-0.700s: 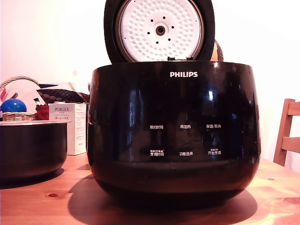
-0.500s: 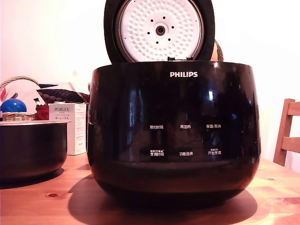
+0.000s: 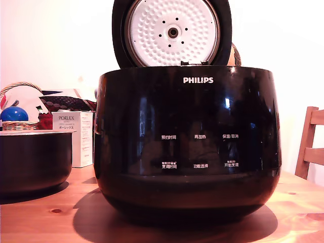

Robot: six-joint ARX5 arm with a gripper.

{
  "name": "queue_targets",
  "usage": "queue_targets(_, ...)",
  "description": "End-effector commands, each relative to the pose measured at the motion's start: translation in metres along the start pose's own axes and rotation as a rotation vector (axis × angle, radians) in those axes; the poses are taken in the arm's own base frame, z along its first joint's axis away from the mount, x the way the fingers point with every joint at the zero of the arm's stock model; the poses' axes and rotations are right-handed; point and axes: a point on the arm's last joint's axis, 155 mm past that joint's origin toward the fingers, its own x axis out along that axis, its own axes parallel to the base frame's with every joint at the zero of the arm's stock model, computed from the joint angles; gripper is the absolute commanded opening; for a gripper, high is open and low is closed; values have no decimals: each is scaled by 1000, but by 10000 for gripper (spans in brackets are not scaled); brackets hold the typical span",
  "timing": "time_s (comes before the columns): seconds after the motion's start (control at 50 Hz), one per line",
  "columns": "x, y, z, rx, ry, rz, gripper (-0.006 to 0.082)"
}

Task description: Pick up the metallic pot next to the rice cooker

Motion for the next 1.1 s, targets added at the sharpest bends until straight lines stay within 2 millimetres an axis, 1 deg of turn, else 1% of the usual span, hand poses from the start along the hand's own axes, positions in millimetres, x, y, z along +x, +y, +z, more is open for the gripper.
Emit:
queue_targets(0.0, -6, -2, -15, 36, 79, -35, -24)
queue_targets(0.02, -7, -4, -22, 32, 106, -50, -24)
queue_targets(0.04, -8, -6, -30, 68, 134, -66, -24)
queue_targets(0.1, -12, -14, -50, 53, 211, -108, -24)
queue_targets(0.12, -14, -17, -56, 107, 229, -132, -24)
queue_targets(0.16, -16, -21, -69, 106, 279, -159, -24)
queue_targets(0.2, -19, -26, -81, 157, 324, -193, -24)
queue_targets(0.28, -21, -32, -100, 182, 398, -234, -22)
queue_targets(0.32, -21, -35, -106, 211, 421, -257, -3)
queue_targets(0.38, -20, -39, -115, 226, 456, -284, 77)
queue_targets(0.46, -16, -44, -129, 225, 509, -314, 286)
queue_targets(0.48, -14, -45, -132, 224, 524, -322, 356)
queue_targets(0.54, -10, -46, -142, 222, 563, -334, 495)
queue_targets(0.6, -5, -48, -152, 221, 601, -347, 582)
queue_targets(0.64, -2, -50, -159, 219, 626, -358, 615)
queue_targets(0.7, 1, -53, -169, 217, 666, -374, 632)
queue_targets(0.84, 8, -60, -188, 215, 729, -419, 632)
queue_targets(1.08, 31, -66, -208, 250, 757, -458, 631)
